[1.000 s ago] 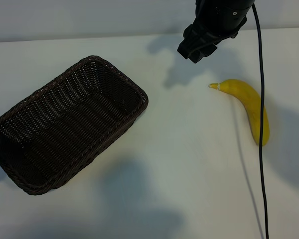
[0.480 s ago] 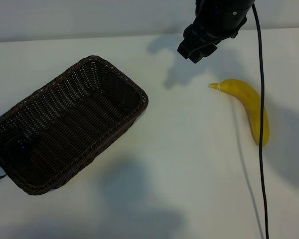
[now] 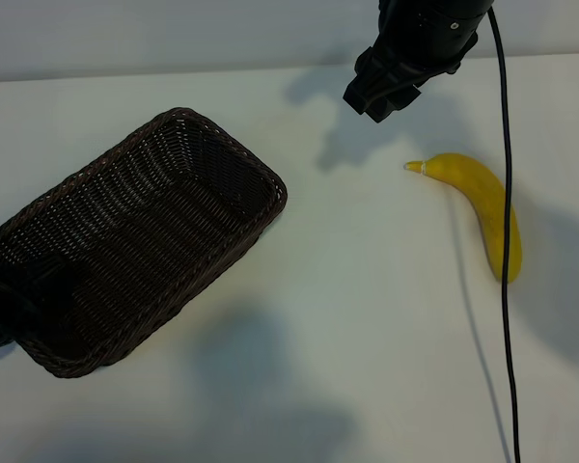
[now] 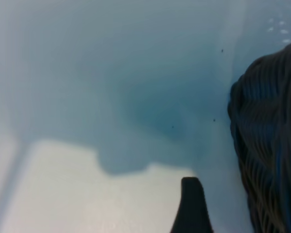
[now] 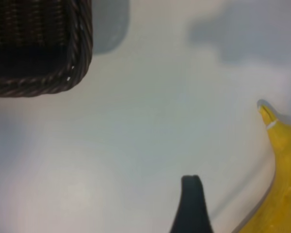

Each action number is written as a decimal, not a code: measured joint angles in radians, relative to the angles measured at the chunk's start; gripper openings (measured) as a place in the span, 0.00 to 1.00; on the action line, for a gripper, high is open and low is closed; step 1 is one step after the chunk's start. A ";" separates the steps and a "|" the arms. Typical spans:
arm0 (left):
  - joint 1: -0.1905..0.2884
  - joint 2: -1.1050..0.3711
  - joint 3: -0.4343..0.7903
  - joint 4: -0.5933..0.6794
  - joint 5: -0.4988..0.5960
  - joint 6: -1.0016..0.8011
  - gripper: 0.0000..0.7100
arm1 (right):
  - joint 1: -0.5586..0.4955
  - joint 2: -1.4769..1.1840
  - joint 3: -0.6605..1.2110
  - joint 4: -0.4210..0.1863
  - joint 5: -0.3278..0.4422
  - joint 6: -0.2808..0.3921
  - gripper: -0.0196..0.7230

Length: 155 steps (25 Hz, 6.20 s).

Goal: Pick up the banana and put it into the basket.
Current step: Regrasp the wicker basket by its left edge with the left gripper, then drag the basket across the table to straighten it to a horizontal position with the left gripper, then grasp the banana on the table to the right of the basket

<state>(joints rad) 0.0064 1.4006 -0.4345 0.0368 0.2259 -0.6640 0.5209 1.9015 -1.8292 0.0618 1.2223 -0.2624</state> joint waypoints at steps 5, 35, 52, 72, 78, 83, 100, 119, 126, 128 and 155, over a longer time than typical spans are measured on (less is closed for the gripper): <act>0.000 0.016 0.000 -0.005 -0.020 0.003 0.76 | 0.000 0.000 0.000 0.000 0.000 0.000 0.77; 0.002 0.058 -0.040 -0.419 -0.005 0.511 0.24 | 0.000 0.000 0.000 0.000 0.000 0.031 0.77; 0.002 0.070 -0.316 -0.586 0.260 0.933 0.23 | 0.000 0.000 0.000 0.000 0.000 0.044 0.77; -0.001 0.323 -0.603 -0.634 0.344 1.067 0.23 | 0.000 0.000 0.000 0.000 0.000 0.053 0.77; -0.030 0.393 -0.618 -0.771 0.345 1.179 0.23 | 0.000 0.000 0.000 0.000 0.000 0.057 0.77; -0.079 0.438 -0.625 -0.778 0.319 1.190 0.23 | 0.000 0.000 0.000 0.000 0.000 0.061 0.77; -0.109 0.504 -0.649 -0.665 0.283 1.094 0.23 | 0.000 0.000 0.000 0.000 0.000 0.074 0.77; -0.109 0.504 -0.649 -0.673 0.257 1.053 0.28 | 0.000 0.000 0.000 0.000 0.000 0.083 0.77; -0.109 0.504 -0.650 -0.694 0.284 1.049 0.77 | 0.000 0.000 0.000 0.000 0.000 0.083 0.77; -0.109 0.504 -0.650 -0.694 0.305 1.049 0.83 | 0.000 0.000 0.000 0.000 0.000 0.083 0.77; -0.109 0.272 -0.650 -0.503 0.408 0.926 0.84 | 0.000 0.000 0.000 0.000 0.000 0.086 0.77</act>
<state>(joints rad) -0.1024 1.6723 -1.0849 -0.4663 0.6336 0.2616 0.5209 1.9015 -1.8292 0.0618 1.2223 -0.1768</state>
